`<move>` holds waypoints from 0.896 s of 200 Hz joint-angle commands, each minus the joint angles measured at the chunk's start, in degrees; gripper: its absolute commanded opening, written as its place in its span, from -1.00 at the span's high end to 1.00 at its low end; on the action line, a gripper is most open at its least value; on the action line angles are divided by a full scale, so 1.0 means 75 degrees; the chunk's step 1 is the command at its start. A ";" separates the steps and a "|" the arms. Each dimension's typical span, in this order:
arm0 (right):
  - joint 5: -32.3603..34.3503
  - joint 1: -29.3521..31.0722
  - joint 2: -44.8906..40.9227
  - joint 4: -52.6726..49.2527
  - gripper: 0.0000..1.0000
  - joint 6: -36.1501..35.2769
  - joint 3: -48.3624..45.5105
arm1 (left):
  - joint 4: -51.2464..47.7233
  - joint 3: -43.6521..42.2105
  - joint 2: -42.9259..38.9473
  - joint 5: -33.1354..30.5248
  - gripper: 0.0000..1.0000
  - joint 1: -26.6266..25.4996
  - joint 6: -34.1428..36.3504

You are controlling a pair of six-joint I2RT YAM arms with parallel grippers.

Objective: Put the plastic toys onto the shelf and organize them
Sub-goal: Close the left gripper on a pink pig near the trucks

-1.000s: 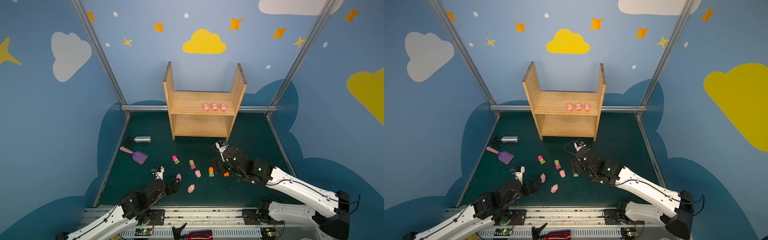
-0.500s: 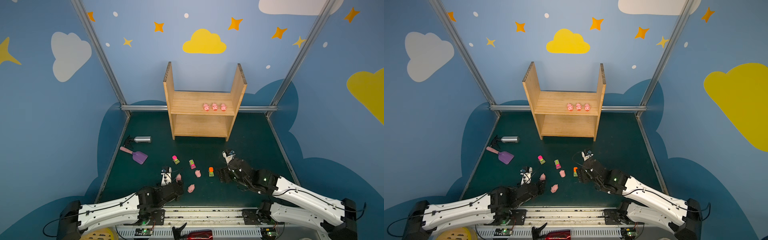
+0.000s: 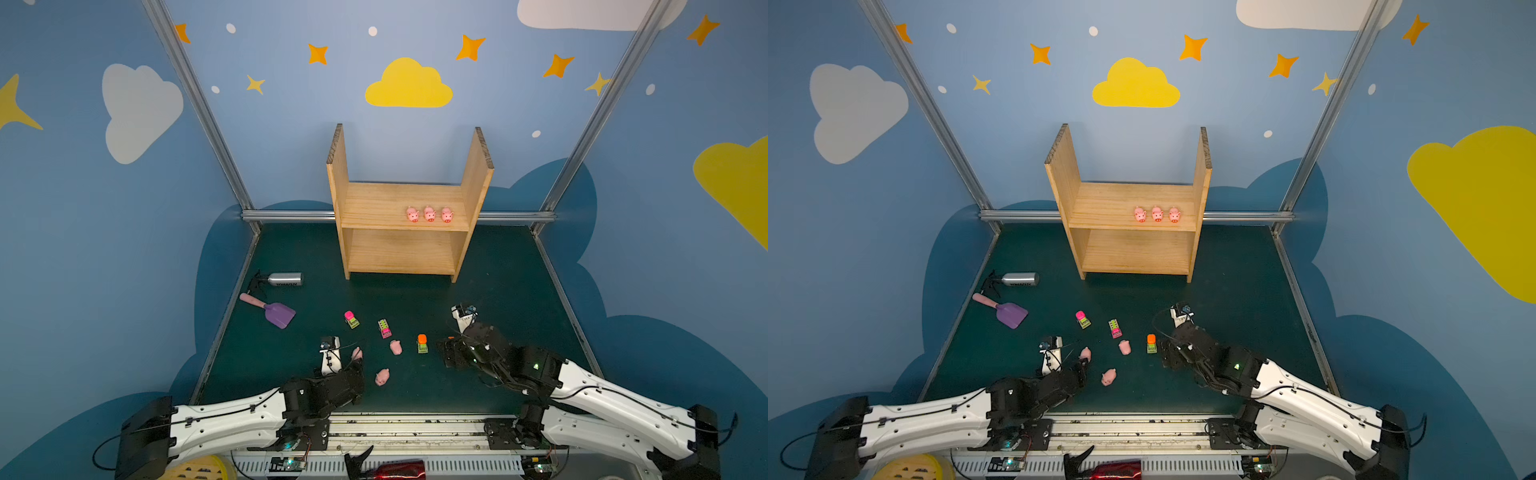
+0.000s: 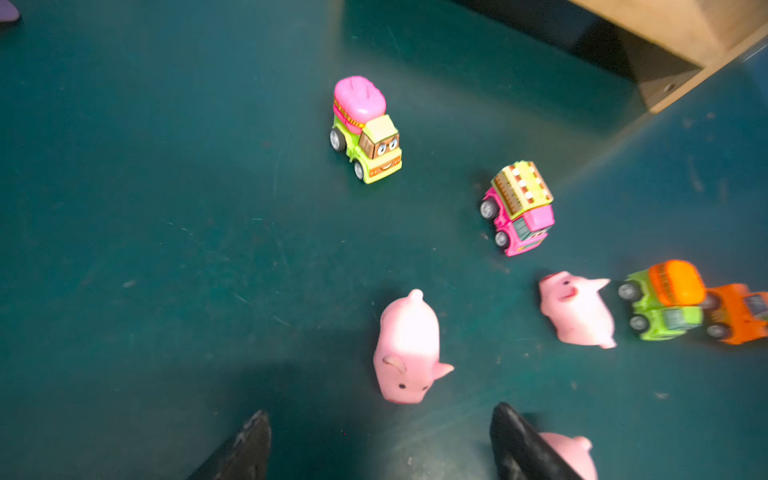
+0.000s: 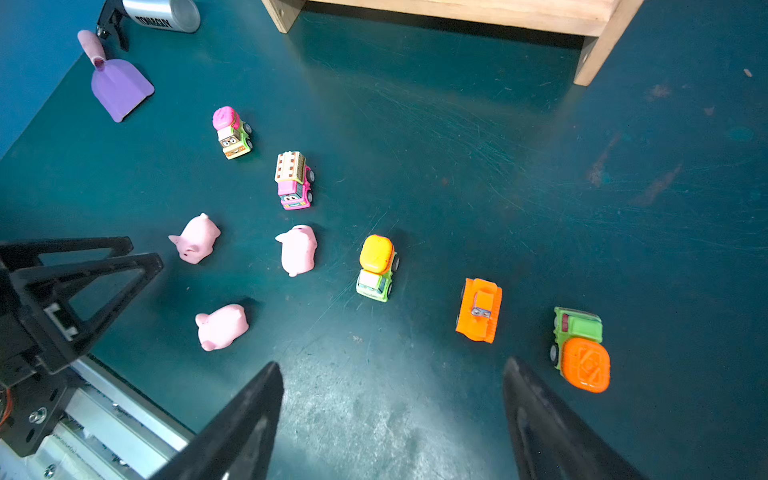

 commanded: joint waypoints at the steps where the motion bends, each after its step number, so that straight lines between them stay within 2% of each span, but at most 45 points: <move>1: 0.0199 0.0021 0.0022 0.0148 -0.64 0.0088 -0.0082 | 0.0504 0.0000 0.0458 -0.0335 -0.62 -0.0004 0.0080; 31: 0.0292 -0.0009 0.0022 0.0158 -0.64 0.0090 -0.0133 | 0.0832 0.0086 0.1068 -0.0522 -0.52 0.0005 0.0168; 78: 0.0199 -0.0059 0.0134 0.0185 -0.64 0.0077 -0.0128 | 0.1283 0.0230 0.1846 -0.0305 -0.45 0.0227 0.0301; 145: 0.0140 -0.0131 0.0057 0.0042 -0.64 0.0054 -0.0140 | 0.1494 0.0929 0.3340 -0.0009 -0.44 0.0363 0.0661; 179: 0.0146 -0.0175 -0.0113 -0.0093 -0.64 0.0057 -0.0152 | 0.1583 0.0974 0.3529 0.0100 -0.36 0.0485 0.0648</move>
